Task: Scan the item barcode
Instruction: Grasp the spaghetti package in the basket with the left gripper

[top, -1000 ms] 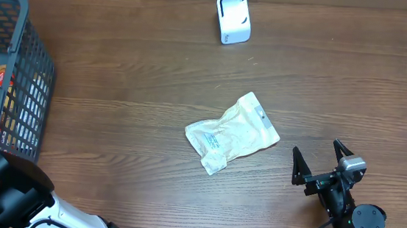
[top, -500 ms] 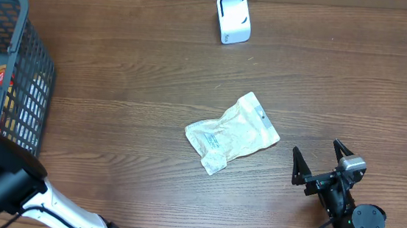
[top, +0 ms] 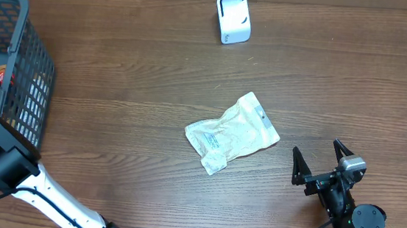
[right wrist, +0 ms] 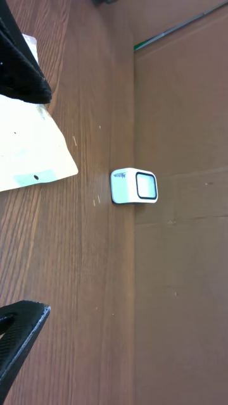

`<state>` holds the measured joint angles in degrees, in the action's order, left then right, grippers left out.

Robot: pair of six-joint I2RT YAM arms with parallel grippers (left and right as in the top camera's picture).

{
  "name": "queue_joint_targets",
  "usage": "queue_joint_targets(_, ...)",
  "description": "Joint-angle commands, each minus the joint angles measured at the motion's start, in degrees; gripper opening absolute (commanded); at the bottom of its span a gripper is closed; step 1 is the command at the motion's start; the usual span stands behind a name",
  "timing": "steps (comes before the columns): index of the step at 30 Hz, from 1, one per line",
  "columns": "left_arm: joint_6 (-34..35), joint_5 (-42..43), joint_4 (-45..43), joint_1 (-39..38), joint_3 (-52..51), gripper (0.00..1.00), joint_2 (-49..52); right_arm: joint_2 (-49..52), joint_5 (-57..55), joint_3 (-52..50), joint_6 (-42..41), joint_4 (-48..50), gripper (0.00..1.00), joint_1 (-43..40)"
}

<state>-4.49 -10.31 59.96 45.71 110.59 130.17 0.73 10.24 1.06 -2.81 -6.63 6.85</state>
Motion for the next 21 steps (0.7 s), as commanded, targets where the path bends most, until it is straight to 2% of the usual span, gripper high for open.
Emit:
queue_joint_targets(1,-3.23,3.3,-0.5,-0.42,-0.09,1.0,2.62,-0.46,-0.31,0.59,-0.17,0.2,1.0,0.04)
queue_joint_targets(7,-3.23,3.54,-0.96,-0.39,-0.2,1.0,3.67,-0.46,-0.33,0.59,-0.17,0.2,1.0,0.04)
queue_joint_targets(9,-3.21,3.54,-1.01,-0.42,-0.2,0.94,3.67,-0.46,-0.33,0.59,-0.17,0.2,1.0,0.04)
queue_joint_targets(10,-3.21,3.54,-0.85,-0.42,-0.2,0.88,3.67,-0.46,-0.33,0.59,-0.17,0.2,1.0,0.04)
queue_joint_targets(14,-3.17,3.8,-0.26,-0.42,-0.2,0.35,3.67,-0.46,-0.33,0.59,-0.17,0.2,1.0,0.04)
queue_joint_targets(19,-2.99,3.96,1.11,-0.42,-0.09,0.04,3.54,-0.46,-0.31,0.59,-0.17,0.2,1.0,0.04)
queue_joint_targets(21,-2.86,3.96,1.95,-0.42,0.11,0.04,3.26,-0.46,-0.33,0.59,-0.2,0.2,1.0,0.04)
